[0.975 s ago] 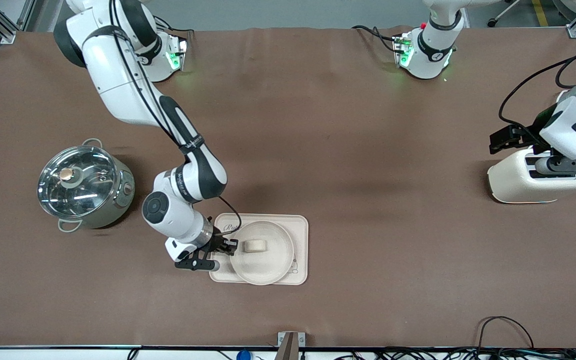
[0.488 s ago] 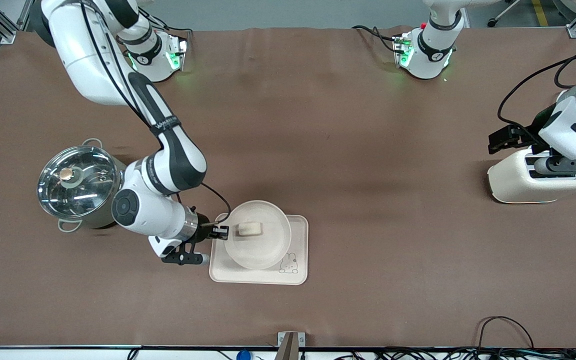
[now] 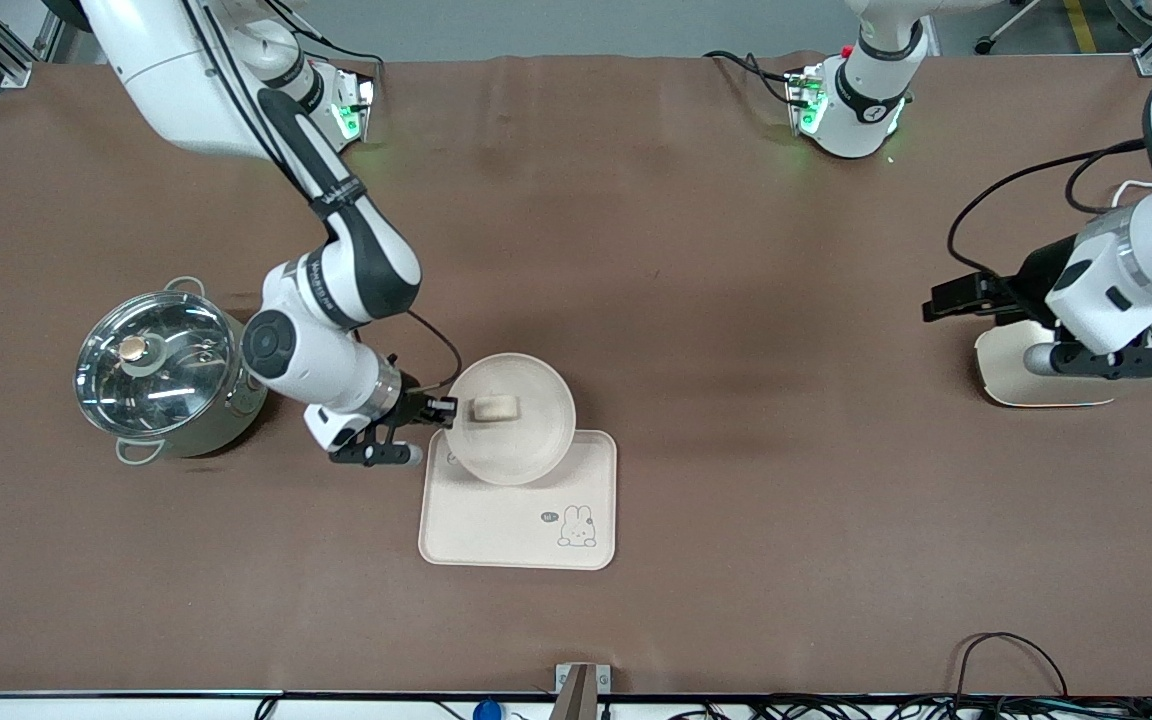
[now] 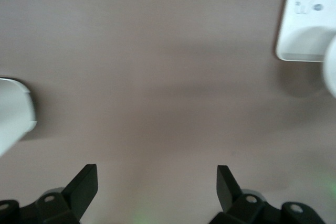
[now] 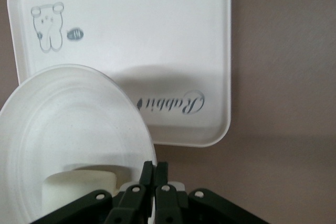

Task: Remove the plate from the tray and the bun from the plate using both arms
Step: 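Lift the bowl off the white tray with the right gripper and carry it away, then lower the bowl onto the table while the left gripper reaches toward it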

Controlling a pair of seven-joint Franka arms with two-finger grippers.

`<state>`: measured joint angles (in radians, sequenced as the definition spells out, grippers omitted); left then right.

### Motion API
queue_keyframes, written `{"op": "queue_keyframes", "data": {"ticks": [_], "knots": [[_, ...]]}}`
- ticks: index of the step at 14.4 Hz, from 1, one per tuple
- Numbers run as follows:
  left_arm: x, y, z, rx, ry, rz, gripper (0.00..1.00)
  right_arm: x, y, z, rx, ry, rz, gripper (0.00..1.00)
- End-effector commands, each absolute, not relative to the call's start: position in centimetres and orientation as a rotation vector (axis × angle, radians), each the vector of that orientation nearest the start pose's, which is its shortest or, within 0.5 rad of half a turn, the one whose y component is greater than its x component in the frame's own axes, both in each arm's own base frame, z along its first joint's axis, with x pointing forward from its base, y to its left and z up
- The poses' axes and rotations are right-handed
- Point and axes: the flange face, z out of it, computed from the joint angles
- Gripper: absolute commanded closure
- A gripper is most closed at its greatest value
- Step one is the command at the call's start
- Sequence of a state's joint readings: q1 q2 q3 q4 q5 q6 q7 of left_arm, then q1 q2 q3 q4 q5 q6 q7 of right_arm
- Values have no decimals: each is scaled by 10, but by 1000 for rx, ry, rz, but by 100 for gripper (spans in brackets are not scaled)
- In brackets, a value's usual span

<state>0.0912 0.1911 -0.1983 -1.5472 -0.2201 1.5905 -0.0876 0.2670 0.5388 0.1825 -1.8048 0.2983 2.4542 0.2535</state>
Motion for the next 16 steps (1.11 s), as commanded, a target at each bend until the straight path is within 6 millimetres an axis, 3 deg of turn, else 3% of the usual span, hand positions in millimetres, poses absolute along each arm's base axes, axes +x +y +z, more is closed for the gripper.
{"op": "queue_keyframes", "data": {"ticks": [1, 4, 7, 13, 16], "knots": [[602, -87, 501, -3432, -60, 302, 0, 546, 289, 236, -2816, 66, -51, 100], [597, -96, 478, -3433, -64, 318, 0, 501, 296, 216, -2822, 27, -91, 100], [590, -100, 460, -3423, -65, 361, 0, 465, 292, 219, -2831, -6, -85, 100], [579, -150, 417, -3440, 9, 246, 0, 395, 277, 216, -2866, -92, -183, 100], [577, -165, 410, -3436, -45, 251, 0, 367, 266, 202, -2878, -110, -219, 100]]}}
